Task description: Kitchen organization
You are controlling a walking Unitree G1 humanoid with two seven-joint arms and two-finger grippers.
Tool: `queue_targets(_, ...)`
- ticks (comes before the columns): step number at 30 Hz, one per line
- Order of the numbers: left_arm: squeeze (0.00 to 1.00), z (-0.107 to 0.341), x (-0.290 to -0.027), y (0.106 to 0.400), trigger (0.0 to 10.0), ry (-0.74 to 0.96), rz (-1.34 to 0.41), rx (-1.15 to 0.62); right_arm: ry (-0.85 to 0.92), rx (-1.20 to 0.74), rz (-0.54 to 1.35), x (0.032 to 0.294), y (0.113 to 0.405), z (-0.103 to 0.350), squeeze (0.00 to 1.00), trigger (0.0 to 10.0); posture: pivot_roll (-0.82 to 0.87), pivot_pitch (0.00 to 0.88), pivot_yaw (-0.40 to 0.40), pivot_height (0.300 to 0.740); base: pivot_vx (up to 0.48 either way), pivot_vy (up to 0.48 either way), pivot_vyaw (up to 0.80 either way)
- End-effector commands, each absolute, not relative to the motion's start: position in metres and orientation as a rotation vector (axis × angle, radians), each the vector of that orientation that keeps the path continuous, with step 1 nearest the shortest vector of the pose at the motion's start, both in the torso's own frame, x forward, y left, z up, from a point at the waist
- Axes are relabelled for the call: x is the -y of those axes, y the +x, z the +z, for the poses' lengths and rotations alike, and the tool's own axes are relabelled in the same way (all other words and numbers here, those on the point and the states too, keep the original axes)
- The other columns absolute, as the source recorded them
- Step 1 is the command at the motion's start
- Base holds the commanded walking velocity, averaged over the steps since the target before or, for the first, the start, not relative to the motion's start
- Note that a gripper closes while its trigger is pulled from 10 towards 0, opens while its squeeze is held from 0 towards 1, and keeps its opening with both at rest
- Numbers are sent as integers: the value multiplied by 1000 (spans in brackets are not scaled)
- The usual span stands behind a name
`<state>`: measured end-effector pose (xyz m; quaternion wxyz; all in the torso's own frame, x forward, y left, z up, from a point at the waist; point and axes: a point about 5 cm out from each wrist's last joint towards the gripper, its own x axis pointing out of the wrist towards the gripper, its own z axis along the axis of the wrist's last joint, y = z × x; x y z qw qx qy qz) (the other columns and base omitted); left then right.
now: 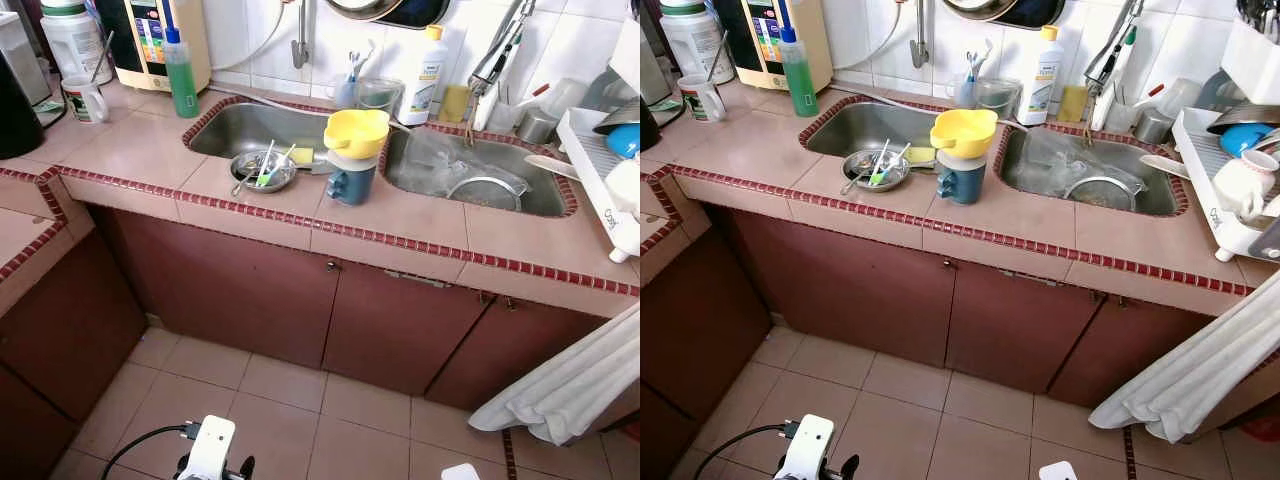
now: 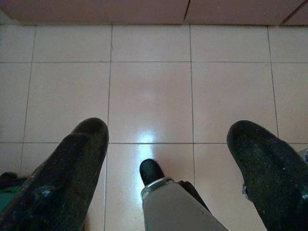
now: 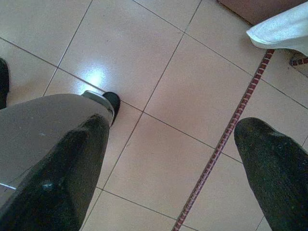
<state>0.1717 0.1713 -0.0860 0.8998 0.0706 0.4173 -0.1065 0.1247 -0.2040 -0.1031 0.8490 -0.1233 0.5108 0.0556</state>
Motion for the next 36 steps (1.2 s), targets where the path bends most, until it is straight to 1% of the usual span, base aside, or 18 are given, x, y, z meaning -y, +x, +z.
queue_targets(1, 0, -83, -169, 181, 10000, 200, -318, -884, -277, -1027, 115, 201, 144, -97, 0, 10000, -94, 0, -7, 740, 0, 0, 0)
queue_targets(10, 0, -83, -169, 181, 10000, 200, -318, -884, -277, -1027, 115, 201, 144, -97, 0, 10000, -94, 0, -7, 740, 0, 0, 0)
queue_targets(11, 0, -84, -174, 177, 10000, 209, -301, -900, -330, -1020, 140, 205, 147, -95, 0, 10000, -68, 0, -30, 740, 0, 0, 0)
queue_targets(12, 0, -87, -176, 171, 10000, 213, -287, -919, -366, -1008, 166, 206, 150, -94, 0, 10000, -67, 0, -29, 740, 0, 0, 0)
queue_targets(19, 0, -88, -176, 169, 10000, 215, -280, -923, -371, -1009, 187, 202, 148, -95, 0, 10000, -61, 0, -34, 740, 0, 0, 0)
queue_targets(22, 0, -86, -176, 173, 10000, 197, -268, -907, -375, -1005, 188, 201, 148, -95, 0, 10000, -60, 0, -35, 740, 0, 0, 0)
queue_targets(24, 0, -79, -174, 187, 10000, 194, -265, -845, -350, -949, 186, 197, 157, -91, 0, 10000, -60, 0, -37, 740, 0, 0, 0)
queue_targets(25, 0, -79, -174, 187, 10000, 194, -265, -845, -350, -949, 186, 197, 157, -91, 0, 10000, -60, 0, -37, 740, 0, 0, 0)
queue_targets(26, 0, -75, -172, 193, 10000, 189, -271, -812, -335, -922, 183, 196, 162, -89, 0, 10000, -60, 0, -37, 740, 0, 0, 0)
queue_targets(27, 0, -68, -170, 204, 10000, 163, -274, -754, -301, -875, 178, 192, 171, -85, 0, 10000, -61, 0, -37, 740, 0, 0, 0)
queue_targets(29, 0, -62, -168, 213, 10000, 139, -277, -706, -268, -842, 187, 189, 177, -81, 0, 10000, -65, 0, -35, 740, 0, 0, 0)
queue_targets(31, 0, -53, -158, 225, 10000, 142, -334, -622, -191, -774, 231, 182, 186, -75, 0, 10000, -67, 0, -32, 740, 0, 0, 0)
queue_targets(33, 0, -43, -146, 235, 10000, 151, -396, -531, -189, -721, 272, 177, 192, -71, 0, 10000, -72, 0, -28, 740, 0, 0, 0)
queue_targets(36, 0, -32, -138, 246, 10000, 90, -398, -453, -177, -662, 309, 172, 199, -65, 0, 10000, -82, 0, -27, 740, 0, 0, 0)
